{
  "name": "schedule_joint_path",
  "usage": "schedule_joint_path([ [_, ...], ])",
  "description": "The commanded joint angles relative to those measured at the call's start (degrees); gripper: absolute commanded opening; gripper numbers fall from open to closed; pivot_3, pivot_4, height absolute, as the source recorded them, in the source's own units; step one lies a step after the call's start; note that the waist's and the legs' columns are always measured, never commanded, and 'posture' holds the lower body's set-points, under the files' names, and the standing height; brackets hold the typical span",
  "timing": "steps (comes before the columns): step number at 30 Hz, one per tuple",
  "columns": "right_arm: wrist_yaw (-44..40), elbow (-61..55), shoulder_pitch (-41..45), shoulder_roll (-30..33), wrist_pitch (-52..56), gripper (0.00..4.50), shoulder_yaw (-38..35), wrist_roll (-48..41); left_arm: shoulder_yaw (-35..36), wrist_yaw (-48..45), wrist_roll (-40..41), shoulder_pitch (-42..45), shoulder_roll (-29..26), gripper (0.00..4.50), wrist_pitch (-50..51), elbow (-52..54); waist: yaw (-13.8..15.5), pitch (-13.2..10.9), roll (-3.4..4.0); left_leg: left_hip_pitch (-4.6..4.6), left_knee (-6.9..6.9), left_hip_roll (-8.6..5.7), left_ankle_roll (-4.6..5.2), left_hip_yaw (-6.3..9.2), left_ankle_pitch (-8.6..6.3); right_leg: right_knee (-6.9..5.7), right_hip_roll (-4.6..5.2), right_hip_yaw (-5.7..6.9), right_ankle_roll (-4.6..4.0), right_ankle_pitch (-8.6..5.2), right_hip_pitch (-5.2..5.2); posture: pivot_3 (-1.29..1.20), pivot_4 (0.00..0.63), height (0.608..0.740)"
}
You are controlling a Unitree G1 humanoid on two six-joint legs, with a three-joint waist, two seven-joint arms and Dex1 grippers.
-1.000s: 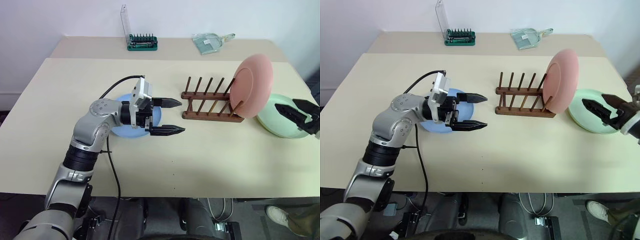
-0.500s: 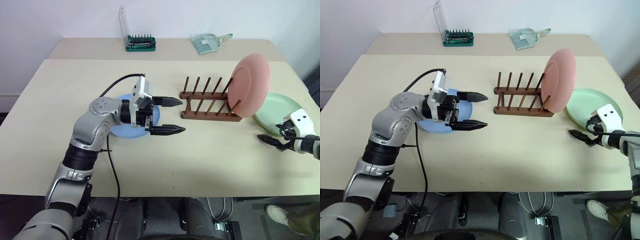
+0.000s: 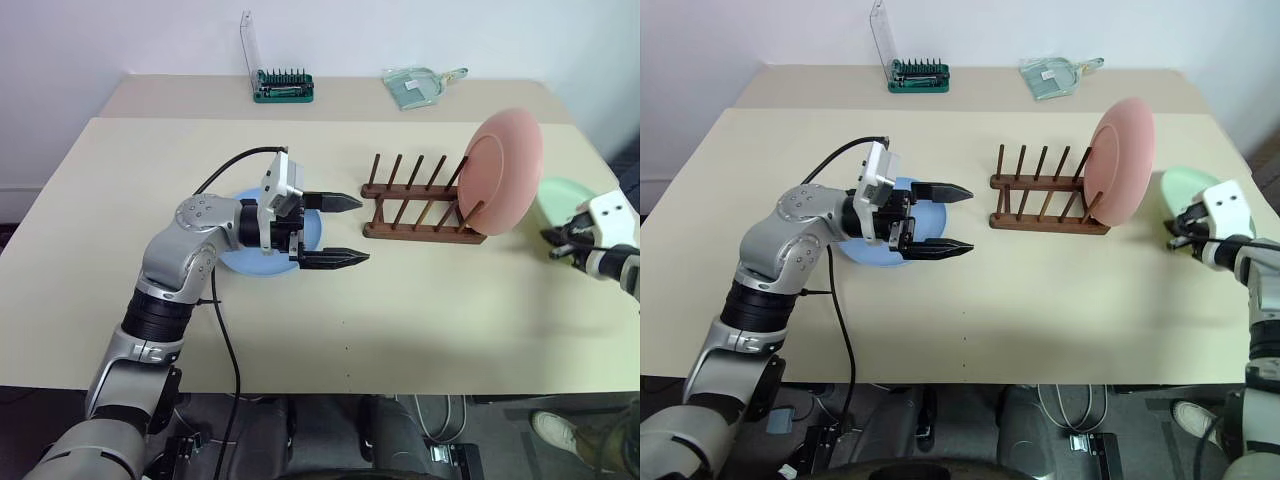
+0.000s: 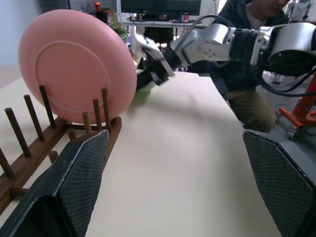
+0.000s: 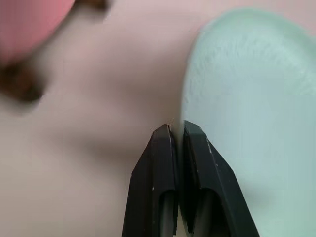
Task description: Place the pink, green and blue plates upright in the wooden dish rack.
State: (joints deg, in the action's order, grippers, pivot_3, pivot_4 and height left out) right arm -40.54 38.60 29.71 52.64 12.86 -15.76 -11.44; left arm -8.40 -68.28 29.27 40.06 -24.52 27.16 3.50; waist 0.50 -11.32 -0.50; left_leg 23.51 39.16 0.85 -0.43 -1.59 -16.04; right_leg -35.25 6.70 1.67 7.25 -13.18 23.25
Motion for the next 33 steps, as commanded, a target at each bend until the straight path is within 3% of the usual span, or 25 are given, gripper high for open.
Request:
schedule_joint_path([
  [1,10.7,3.22,6.41,1.69,-6.72,0.03,-5.03,0.89,0.2,-0.05,0.34,0.79,0.26,4.5,-0.78,0.92,-0.03,-0.01,0.02,0.0,-0.01,0.0,0.0,-0.01,0.0,0.0,0.0,0.0,0.0,0.0,0.01,0.0,0.15,0.74],
  [3,15.26,4.84,10.91,1.47,-11.99,0.03,-7.9,-0.45,0.16,-0.15,0.21,1.0,0.36,4.5,-0.95,0.59,-0.14,-0.05,0.09,0.01,-0.02,0.0,-0.01,-0.02,0.0,0.0,0.0,-0.01,0.0,0.0,0.03,0.0,0.15,0.74],
  [5,11.56,1.71,15.05,-1.64,-12.5,0.03,-11.74,-7.82,0.16,-0.19,0.08,1.14,0.42,4.5,-1.12,0.32,-0.27,-0.05,0.12,0.02,-0.04,-0.01,-0.01,-0.04,0.01,0.0,0.01,-0.04,0.0,0.0,0.07,0.0,0.15,0.74],
  [9,3.63,-12.56,19.32,-9.73,1.21,0.03,-20.46,-29.9,0.24,-0.11,0.03,1.22,0.48,4.5,-1.19,0.12,-1.31,-0.05,0.12,0.0,-0.08,0.09,-0.06,0.02,0.03,-0.03,-0.08,-0.01,0.01,0.0,0.06,0.0,0.15,0.74],
  [17,0.72,-32.74,17.18,-14.34,22.04,0.03,-21.71,-54.93,0.72,0.2,0.59,0.64,0.24,4.5,-0.8,0.63,-0.45,-0.05,0.14,0.05,-0.06,0.04,-0.04,0.04,0.02,-0.02,0.01,0.03,0.01,0.0,0.06,0.0,0.15,0.74],
  [23,4.03,-36.35,12.71,-13.38,36.28,0.03,-20.6,-68.76,0.89,0.54,0.7,0.32,0.2,4.5,-0.78,0.91,0.18,-0.05,0.14,0.05,-0.04,0.05,-0.03,0.04,0.02,-0.06,0.0,0.03,0.0,0.0,0.06,0.0,0.15,0.74],
  [26,9.51,-34.87,11.35,-13.9,41.45,0.03,-19.91,-74.4,0.95,0.53,0.67,0.27,0.1,4.5,-0.84,0.86,0.14,-0.05,0.14,0.05,-0.04,0.05,-0.02,0.04,0.01,-0.06,0.0,0.02,-0.01,0.0,0.06,0.0,0.15,0.74],
  [33,11.42,-37.07,5.66,-13.82,44.3,0.03,-17.55,-72.78,0.61,0.44,0.67,0.08,0.16,4.5,-0.75,1.23,0.17,-0.05,0.14,0.07,-0.05,0.05,-0.01,0.02,0.01,-0.07,-0.01,0.01,-0.01,0.0,0.1,0.0,0.15,0.74],
])
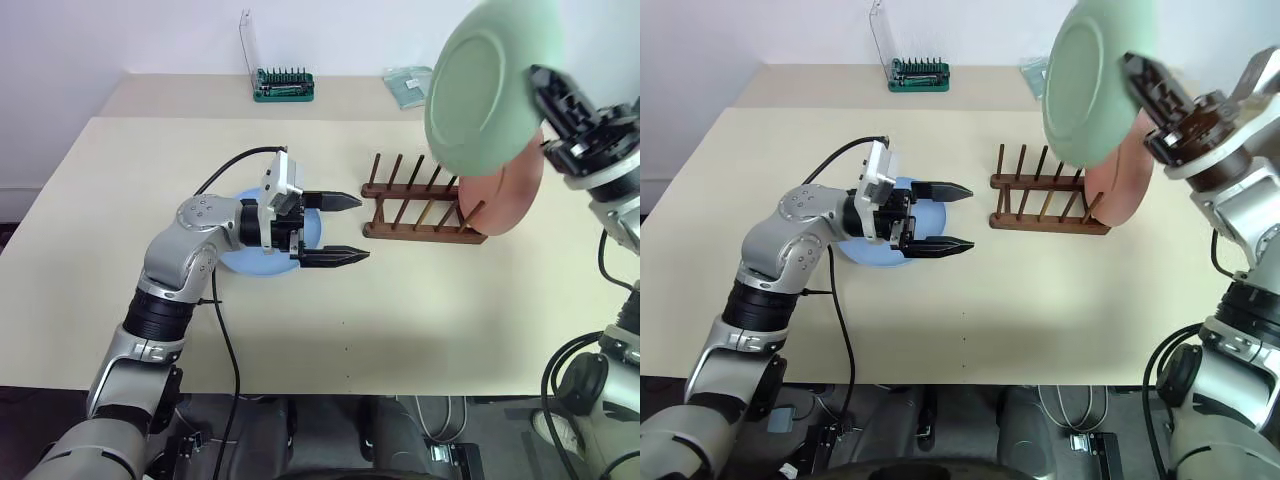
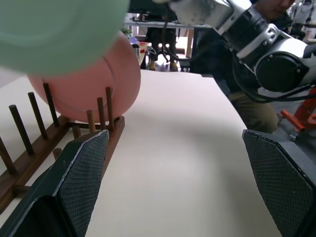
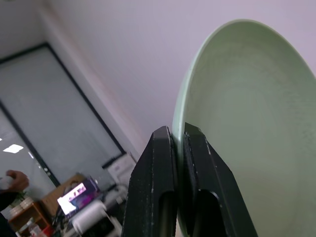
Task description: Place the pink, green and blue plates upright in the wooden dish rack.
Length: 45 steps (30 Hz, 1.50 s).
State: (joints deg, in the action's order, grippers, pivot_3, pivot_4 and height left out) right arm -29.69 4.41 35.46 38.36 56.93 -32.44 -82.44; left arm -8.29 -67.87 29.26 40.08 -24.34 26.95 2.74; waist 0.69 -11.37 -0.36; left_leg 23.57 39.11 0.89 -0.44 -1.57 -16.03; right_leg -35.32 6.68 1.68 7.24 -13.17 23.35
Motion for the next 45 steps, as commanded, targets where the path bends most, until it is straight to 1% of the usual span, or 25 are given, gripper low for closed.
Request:
schedule_joint_path([
  [1,0.96,-3.29,-0.7,0.49,0.5,0.03,-0.49,-1.57,0.5,0.03,0.62,0.06,-0.09,4.5,-0.53,2.01,-0.04,0.0,0.0,0.0,0.0,0.0,0.0,0.0,0.0,0.0,0.0,0.0,0.0,0.0,0.0,0.0,0.15,0.74],
  [4,0.14,-5.64,-2.4,0.32,-1.12,0.03,0.57,1.19,0.56,-0.07,0.59,0.1,-0.26,4.5,-0.5,1.9,-0.05,0.0,0.0,0.0,0.0,0.01,0.0,0.01,0.0,-0.01,-0.01,0.0,0.0,0.0,0.02,0.0,0.15,0.74],
  [7,1.38,-6.44,-2.34,0.06,-1.33,0.03,0.36,0.36,0.57,-0.11,0.58,0.1,-0.27,4.5,-0.51,1.8,-0.06,0.0,0.0,0.0,0.0,0.01,0.0,0.01,0.0,-0.01,-0.01,0.0,0.0,0.0,0.02,0.0,0.15,0.74],
  [10,4.53,-6.02,-0.23,-0.58,-2.14,0.03,-1.18,-3.32,0.53,-0.16,0.56,0.14,-0.21,4.5,-0.53,1.66,-0.06,0.0,0.0,0.0,0.0,0.01,0.0,0.01,0.0,-0.01,-0.02,0.0,0.0,0.0,0.02,0.0,0.15,0.74],
  [14,7.0,-6.86,-0.31,-0.71,-3.46,0.03,-0.49,-2.01,0.47,-0.16,0.48,0.26,-0.09,4.5,-0.67,1.5,0.03,0.0,0.0,0.01,0.0,0.01,0.0,0.01,0.0,-0.01,-0.02,0.0,0.0,0.0,0.02,0.0,0.15,0.74],
  [18,10.19,-7.79,-1.1,-2.85,-4.55,0.03,-0.27,-3.76,0.59,0.0,0.59,0.38,0.07,4.5,-0.57,1.39,-0.05,0.0,0.0,0.02,0.0,0.01,0.0,0.01,0.0,0.0,-0.02,0.0,0.0,0.0,0.02,0.0,0.15,0.74],
  [23,12.39,-9.19,-2.11,-4.82,-6.27,0.03,-0.15,-3.58,0.58,0.0,0.58,0.15,-0.08,4.5,-0.52,1.7,-0.03,0.0,0.0,0.03,0.0,0.01,0.01,0.01,0.0,0.0,-0.02,0.0,0.0,0.0,0.04,0.0,0.15,0.74],
  [28,12.69,-9.93,-2.97,-5.23,-7.83,0.03,-0.49,-2.94,0.64,-0.02,0.66,0.27,-0.06,4.5,-0.44,1.6,-0.03,0.0,0.0,0.03,-0.01,0.01,0.01,0.01,0.0,0.0,-0.02,0.0,0.0,0.0,0.04,0.0,0.15,0.74],
  [36,12.87,-9.2,-3.73,-4.08,-8.43,0.03,-1.48,-4.06,0.67,-0.13,0.72,0.48,-0.1,4.5,-0.4,1.55,-0.05,0.0,0.0,0.03,-0.01,0.01,0.01,0.01,-0.01,0.0,-0.02,0.0,0.0,0.0,0.04,0.0,0.15,0.74],
  [45,13.23,-9.9,-7.5,-5.99,-8.5,0.03,-0.58,-4.71,0.87,-0.26,1.12,0.46,-0.37,4.5,0.24,1.91,-0.07,0.0,0.0,0.03,-0.01,0.01,0.02,0.02,-0.01,0.0,-0.02,0.0,0.0,0.0,0.05,0.0,0.15,0.74],
])
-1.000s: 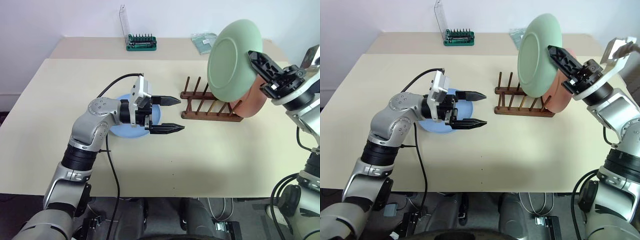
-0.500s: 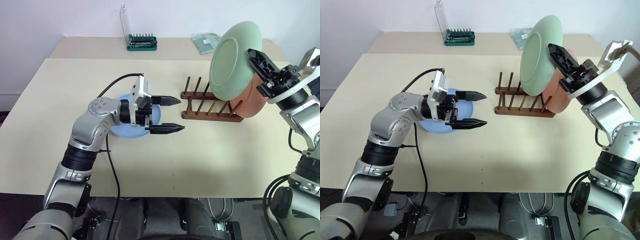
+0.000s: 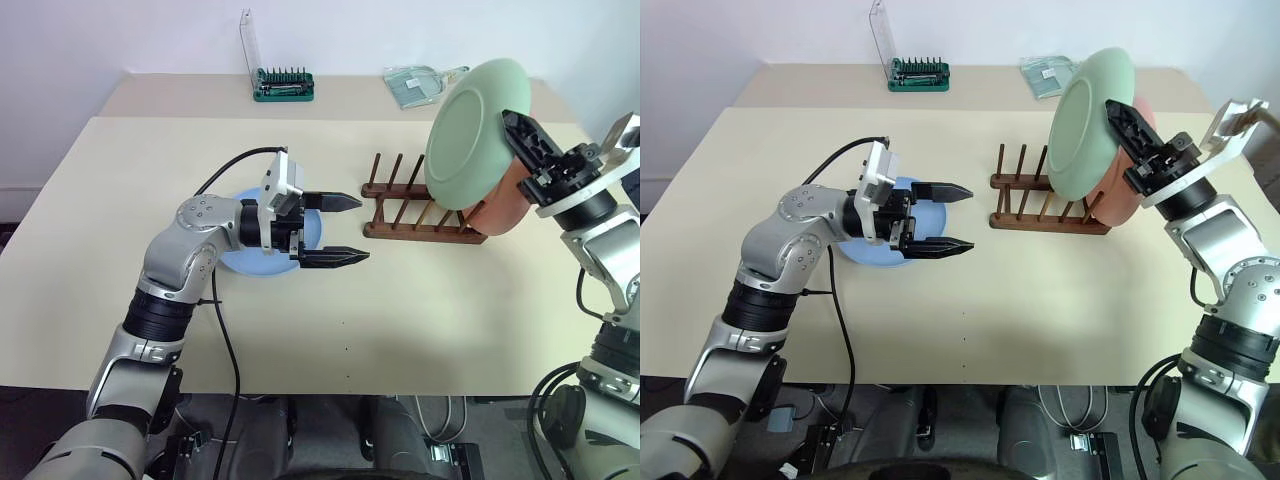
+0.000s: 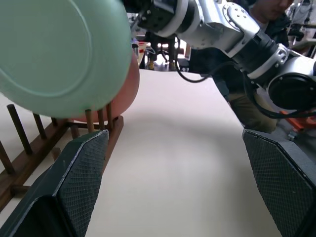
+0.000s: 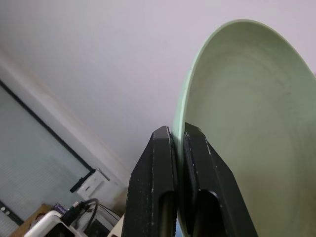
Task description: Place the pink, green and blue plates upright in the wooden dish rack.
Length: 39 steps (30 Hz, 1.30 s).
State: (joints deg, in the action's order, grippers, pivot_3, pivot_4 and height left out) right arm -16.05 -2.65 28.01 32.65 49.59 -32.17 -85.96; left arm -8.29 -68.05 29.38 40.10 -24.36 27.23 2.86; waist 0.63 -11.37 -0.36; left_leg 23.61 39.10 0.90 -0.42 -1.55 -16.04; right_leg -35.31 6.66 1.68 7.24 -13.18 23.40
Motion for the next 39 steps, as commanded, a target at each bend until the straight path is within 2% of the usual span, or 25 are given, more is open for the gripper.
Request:
schedule_joint_path([
  [1,-0.58,-2.97,-0.37,-0.32,-1.21,0.03,-0.69,-0.96,0.91,-0.08,1.06,0.38,-0.41,4.5,0.04,1.9,-0.01,0.0,0.0,0.0,0.0,0.0,0.0,0.0,0.0,0.0,0.0,0.0,0.0,0.0,0.0,0.0,0.15,0.74],
  [10,-4.37,-3.4,-1.78,-0.5,-1.25,0.03,0.81,0.32,0.76,-0.07,0.94,0.52,-0.45,4.5,0.05,1.64,-0.01,0.0,0.0,0.0,0.0,0.0,0.0,0.0,0.0,0.0,0.0,0.0,0.0,0.0,0.0,0.0,0.15,0.74],
  [11,-4.52,-3.4,-1.61,-0.38,-1.44,0.7,0.91,0.66,0.75,-0.05,0.97,0.52,-0.42,4.5,0.12,1.66,-0.02,0.0,0.0,0.0,0.0,0.0,0.0,0.0,0.0,0.0,0.0,0.0,0.0,0.0,0.0,0.0,0.15,0.74],
  [13,-4.75,-3.25,-1.28,-0.14,-1.84,1.37,0.99,1.34,0.68,0.02,0.94,0.47,-0.37,4.5,0.12,1.74,-0.02,0.0,0.0,0.0,0.0,0.0,0.0,0.01,0.0,0.0,0.0,0.0,0.0,0.0,0.0,0.0,0.15,0.74],
  [17,-5.03,-3.49,-1.07,0.21,-2.5,3.33,1.16,2.36,0.66,0.11,0.98,0.32,-0.36,4.5,0.21,1.94,0.04,0.0,0.0,0.0,0.0,0.0,0.0,0.0,0.0,0.01,0.0,0.0,0.0,0.0,0.0,0.0,0.15,0.74],
  [19,-5.17,-3.94,-0.79,0.51,-3.85,4.44,1.4,4.55,0.64,0.13,0.99,0.27,-0.37,4.5,0.27,1.97,0.01,0.0,0.0,0.0,0.0,0.0,0.0,0.0,0.0,0.01,0.0,0.0,0.0,0.0,0.0,0.0,0.15,0.74],
  [28,-9.09,-4.88,0.82,2.57,-5.81,4.44,0.75,7.13,0.73,0.08,0.97,0.31,-0.22,4.5,0.37,1.86,0.06,0.0,0.0,0.0,0.0,0.0,0.0,0.01,0.0,0.02,0.0,0.0,0.0,0.0,0.0,0.0,0.15,0.74],
  [32,-11.55,-6.19,0.83,3.29,-5.74,4.44,-0.28,5.01,1.32,0.92,0.5,0.44,-0.37,4.5,0.11,1.3,0.03,0.0,0.0,0.0,0.0,0.0,0.01,0.0,-0.01,0.02,0.0,0.0,0.0,0.0,0.0,0.0,0.15,0.74],
  [35,-18.51,-10.64,-1.89,6.16,-2.69,4.44,-0.12,2.27,4.56,3.07,-0.02,1.91,-2.2,4.5,-0.14,-0.83,0.02,0.0,0.0,0.0,-0.02,0.0,0.01,0.01,-0.01,0.03,0.0,0.0,0.0,0.0,0.01,0.0,0.15,0.74],
  [39,-28.53,-15.96,-6.54,12.0,-1.82,4.44,3.12,7.9,11.4,9.01,3.49,9.03,-5.51,4.5,7.43,-4.16,0.05,-0.06,-0.11,0.04,-0.03,0.01,0.02,0.11,-0.01,0.02,-0.01,0.07,0.0,-0.01,0.01,0.0,0.15,0.74],
])
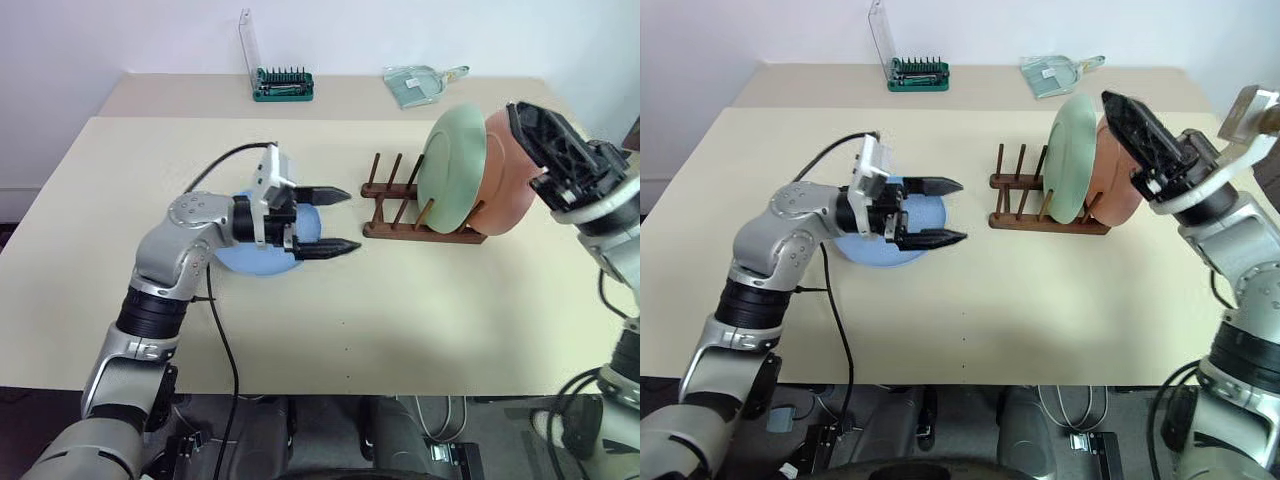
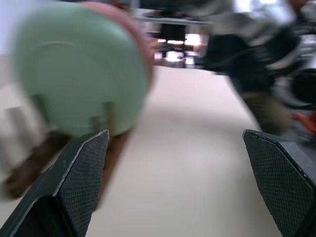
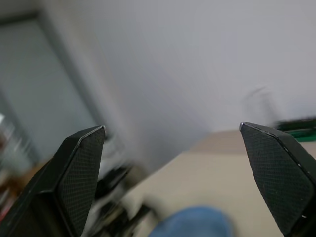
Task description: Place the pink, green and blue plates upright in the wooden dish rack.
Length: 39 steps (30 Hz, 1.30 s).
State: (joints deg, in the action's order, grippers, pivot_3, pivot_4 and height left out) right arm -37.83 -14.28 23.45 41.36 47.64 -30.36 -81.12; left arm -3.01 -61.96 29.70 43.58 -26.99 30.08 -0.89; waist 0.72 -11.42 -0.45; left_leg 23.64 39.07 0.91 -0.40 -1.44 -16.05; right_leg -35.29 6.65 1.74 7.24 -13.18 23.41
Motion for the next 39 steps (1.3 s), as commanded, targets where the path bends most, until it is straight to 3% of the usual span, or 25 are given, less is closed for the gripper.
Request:
schedule_joint_path([
  [1,-8.63,-4.96,-2.89,4.25,-0.21,4.44,2.0,4.42,6.73,3.07,3.83,6.56,-3.69,4.5,6.25,-0.96,-0.06,-0.01,-0.03,0.01,0.01,0.0,0.0,0.01,0.0,0.01,0.0,0.01,0.0,0.0,0.0,0.0,0.15,0.74],
  [5,-15.89,-6.71,-4.69,6.83,-3.94,4.44,6.16,12.36,2.57,4.14,-5.0,10.7,-14.6,4.5,12.4,-11.15,-0.5,0.01,0.01,-0.04,-0.01,-0.01,0.02,-0.04,-0.01,0.03,-0.01,-0.02,0.02,-0.01,-0.02,0.0,0.15,0.74],
  [8,-17.2,-5.78,-3.59,5.85,-5.48,4.44,8.21,15.12,0.23,6.46,-10.04,13.62,-19.06,4.5,15.51,-19.79,-0.93,0.01,0.02,-0.1,-0.08,0.0,0.01,-0.06,-0.01,-0.04,-0.04,-0.03,0.04,-0.03,0.0,0.0,0.15,0.74],
  [12,-18.39,-4.43,-2.75,4.65,-6.56,4.44,10.02,17.09,0.39,11.16,-11.97,20.27,-19.45,4.5,27.43,-28.92,-0.36,-0.16,-0.32,0.06,0.01,0.0,0.0,0.01,-0.01,-0.04,-0.04,0.03,0.06,-0.04,0.05,0.0,0.15,0.74],
  [15,-18.91,-3.31,-1.7,3.5,-6.78,4.44,11.11,17.54,-4.41,9.86,-14.32,24.47,-19.62,4.5,36.68,-34.92,0.05,-0.15,-0.34,0.32,0.08,-0.04,0.0,0.01,-0.01,0.05,-0.01,0.04,0.07,-0.03,0.18,0.0,0.15,0.74],
  [23,-18.88,-2.09,-0.35,2.79,-6.18,4.44,11.5,17.97,-19.26,-3.24,-20.18,27.37,-20.12,4.5,38.49,-44.05,-0.15,-0.14,-0.33,0.68,0.08,-0.05,-0.05,-0.02,0.03,-0.15,0.0,0.04,0.13,-0.06,0.63,0.0,0.15,0.74],
  [28,-17.56,-3.09,-1.42,1.95,-6.23,4.44,11.01,17.52,-21.69,-6.85,-23.73,29.45,-17.14,4.5,34.86,-55.26,-0.1,-0.15,-0.33,0.81,0.08,-0.04,-0.06,-0.06,0.04,-0.26,-0.01,0.01,0.12,-0.07,0.88,0.0,0.15,0.74],
  [31,-16.64,-3.65,-1.9,1.66,-6.22,4.5,10.73,17.24,-20.74,-8.34,-24.3,29.95,-14.57,3.66,35.48,-58.52,0.13,-0.14,-0.34,0.82,0.1,-0.05,-0.06,-0.07,0.04,-0.26,0.01,-0.01,0.12,-0.07,0.87,0.0,0.15,0.74],
  [38,-15.12,-4.4,-2.89,2.0,-5.89,4.5,9.98,16.64,-17.25,-7.3,-24.97,30.28,-11.09,0.08,36.83,-60.4,-0.03,-0.13,-0.35,0.82,0.16,-0.09,-0.06,-0.06,0.04,-0.3,0.07,0.0,0.13,-0.06,0.83,0.0,0.15,0.74],
  [39,-14.97,-4.48,-2.97,2.01,-5.86,4.5,9.93,16.57,-16.86,-7.58,-24.89,30.37,-11.03,0.03,37.2,-60.23,-0.06,-0.12,-0.36,0.83,0.16,-0.08,-0.06,-0.06,0.03,-0.3,0.06,0.0,0.13,-0.06,0.84,0.0,0.15,0.74],
])
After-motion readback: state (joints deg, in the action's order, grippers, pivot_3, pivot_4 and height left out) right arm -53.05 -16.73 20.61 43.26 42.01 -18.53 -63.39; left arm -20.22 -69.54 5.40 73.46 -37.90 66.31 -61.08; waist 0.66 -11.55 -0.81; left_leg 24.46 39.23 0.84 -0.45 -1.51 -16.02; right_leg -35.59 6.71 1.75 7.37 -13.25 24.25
